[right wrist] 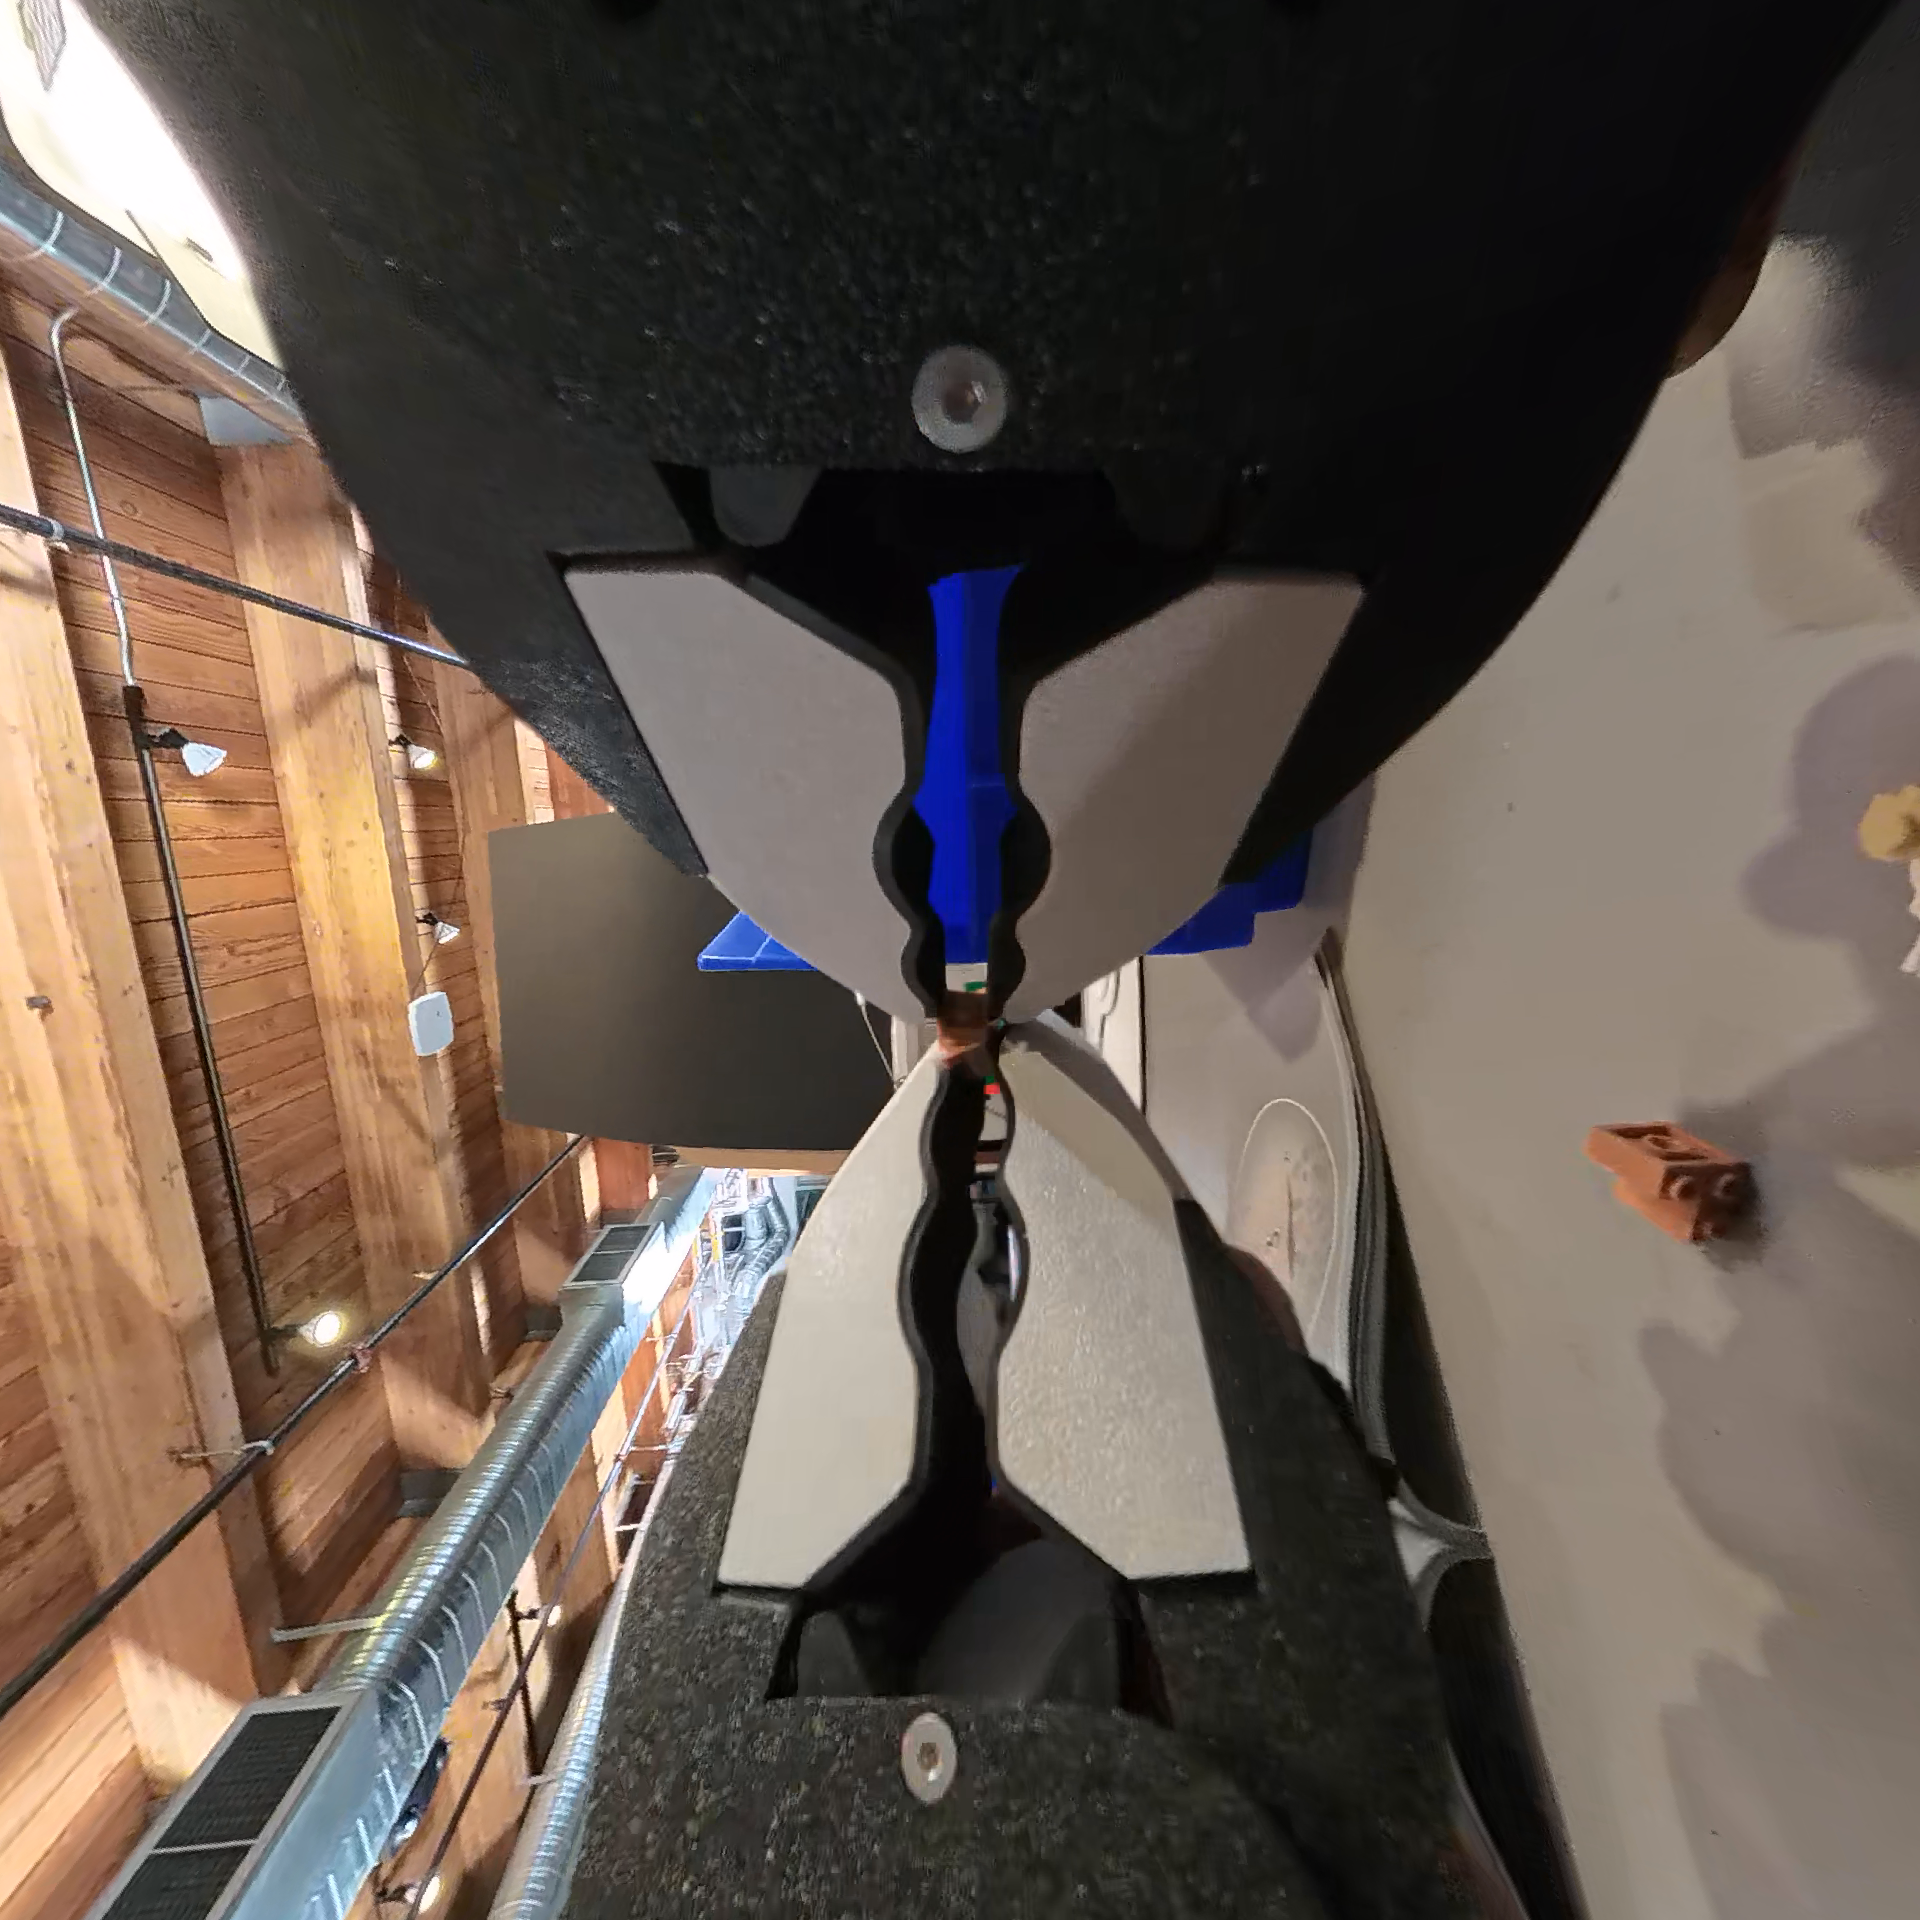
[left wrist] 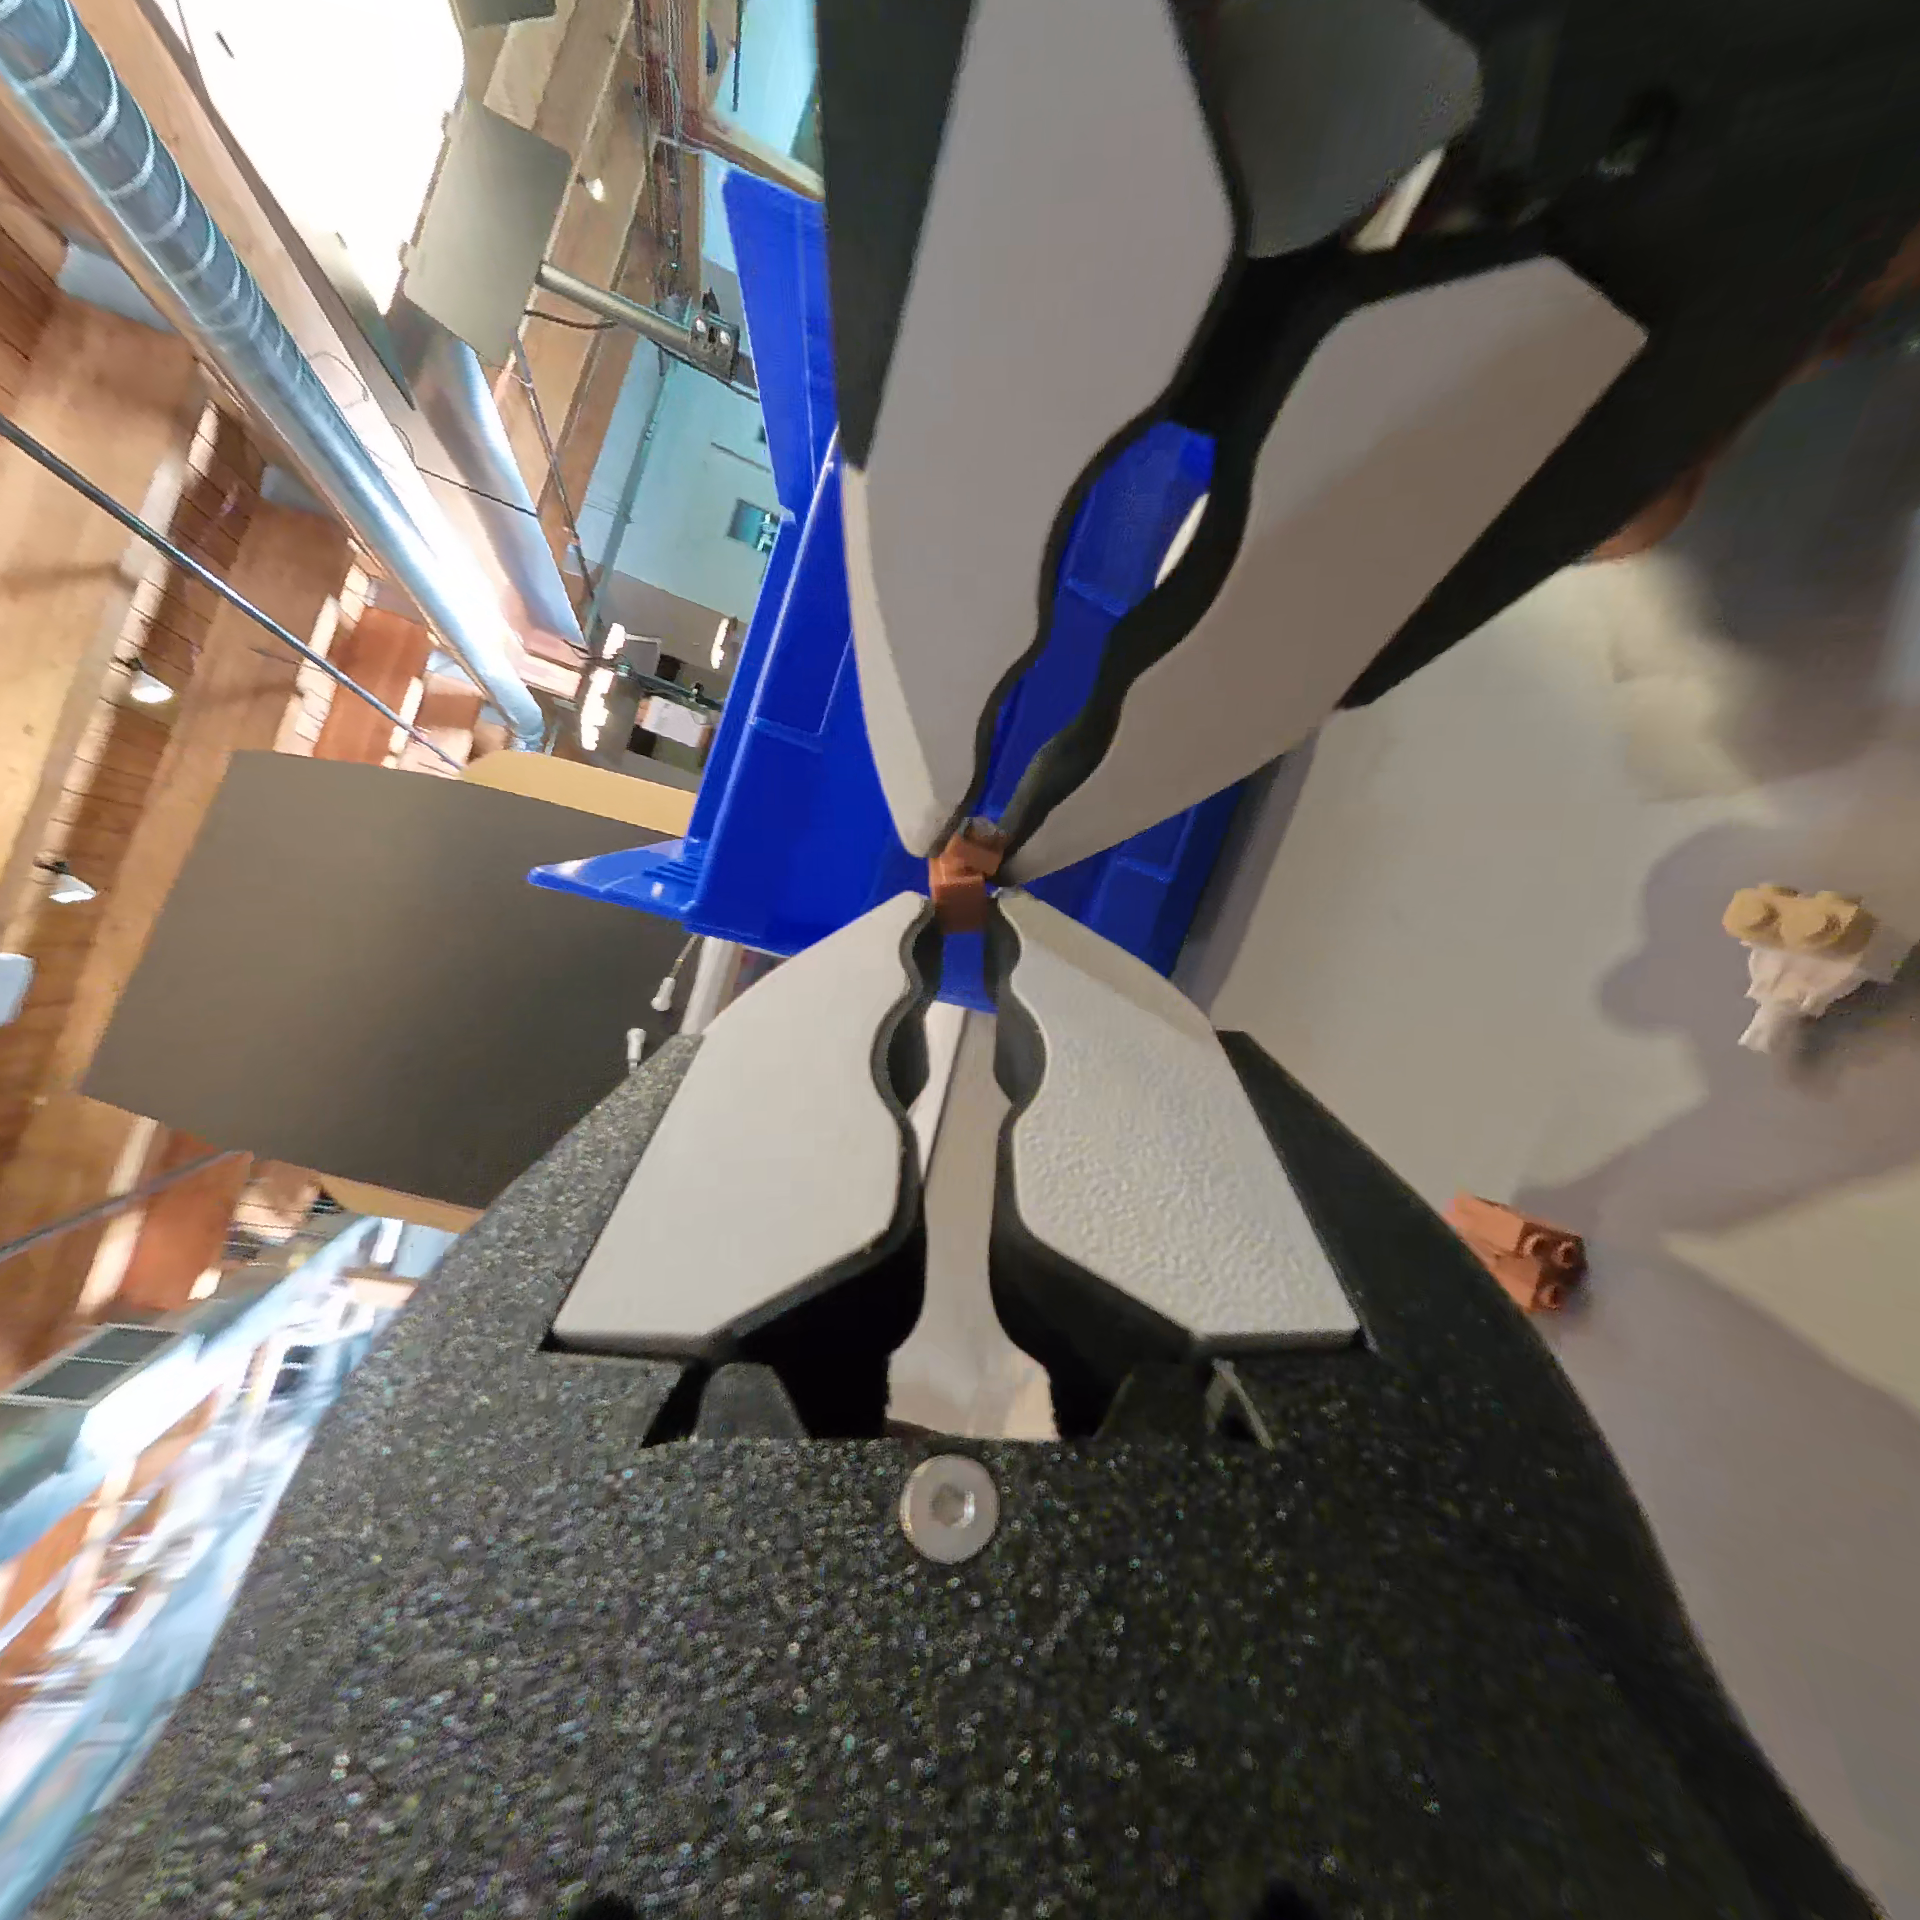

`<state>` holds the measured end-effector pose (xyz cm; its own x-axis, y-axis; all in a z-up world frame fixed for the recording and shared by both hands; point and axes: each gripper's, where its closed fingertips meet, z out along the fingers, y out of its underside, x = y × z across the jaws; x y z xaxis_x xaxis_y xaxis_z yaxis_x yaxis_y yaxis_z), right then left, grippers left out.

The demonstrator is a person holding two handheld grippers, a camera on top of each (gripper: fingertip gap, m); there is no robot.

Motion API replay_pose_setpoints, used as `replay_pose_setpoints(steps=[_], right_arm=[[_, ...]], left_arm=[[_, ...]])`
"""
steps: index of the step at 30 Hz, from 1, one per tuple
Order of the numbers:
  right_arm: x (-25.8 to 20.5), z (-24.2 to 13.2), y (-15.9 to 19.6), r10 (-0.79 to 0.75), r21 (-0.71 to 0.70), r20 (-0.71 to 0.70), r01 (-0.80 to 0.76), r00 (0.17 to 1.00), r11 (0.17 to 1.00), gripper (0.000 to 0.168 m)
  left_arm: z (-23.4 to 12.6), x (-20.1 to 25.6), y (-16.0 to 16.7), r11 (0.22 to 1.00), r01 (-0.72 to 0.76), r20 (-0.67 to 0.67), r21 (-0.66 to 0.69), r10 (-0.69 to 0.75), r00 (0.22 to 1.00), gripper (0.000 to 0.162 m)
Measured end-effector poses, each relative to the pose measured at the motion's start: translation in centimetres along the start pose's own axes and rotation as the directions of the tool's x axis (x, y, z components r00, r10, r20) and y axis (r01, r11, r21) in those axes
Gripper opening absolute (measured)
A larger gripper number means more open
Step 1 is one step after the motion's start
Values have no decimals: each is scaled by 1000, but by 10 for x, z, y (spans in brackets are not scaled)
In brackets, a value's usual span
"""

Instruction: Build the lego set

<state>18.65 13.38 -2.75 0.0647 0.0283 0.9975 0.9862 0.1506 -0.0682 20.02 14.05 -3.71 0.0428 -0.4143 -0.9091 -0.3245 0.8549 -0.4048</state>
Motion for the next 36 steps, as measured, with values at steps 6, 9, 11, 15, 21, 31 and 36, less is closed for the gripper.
replay_pose_setpoints(steps=[6, 9, 11, 15, 21, 31, 36], right_arm=[[2, -1, -2, 43, 31, -1, -43, 999, 999, 8], [13, -4, 0, 122, 59, -26, -120, 992, 991, 8], [34, -5, 9, 195, 61, -99, -190, 976, 980, 8], [96, 4, 65, 326, -67, -282, -357, 902, 932, 8], [110, 41, 179, 617, -414, -299, -682, 728, 604, 9], [112, 44, 168, 674, -365, -234, -706, 701, 607, 21], [70, 21, 54, 493, -64, 326, -501, 807, 863, 21]], left_arm=[[1, -4, 1, 995, 100, -10, 19, -100, 995, 8], [-1, -18, 4, 982, 188, 27, 32, -189, 982, 8], [-2, -25, 6, 970, 239, 31, 49, -241, 970, 8], [0, -23, 9, 969, 244, 28, 43, -246, 969, 8], [3, -13, 7, 977, 211, 7, 38, -212, 977, 8], [1, -17, 7, 956, 286, -14, 72, -286, 958, 8], [-15, -28, -19, 857, 426, -125, 291, -407, 905, 8]])
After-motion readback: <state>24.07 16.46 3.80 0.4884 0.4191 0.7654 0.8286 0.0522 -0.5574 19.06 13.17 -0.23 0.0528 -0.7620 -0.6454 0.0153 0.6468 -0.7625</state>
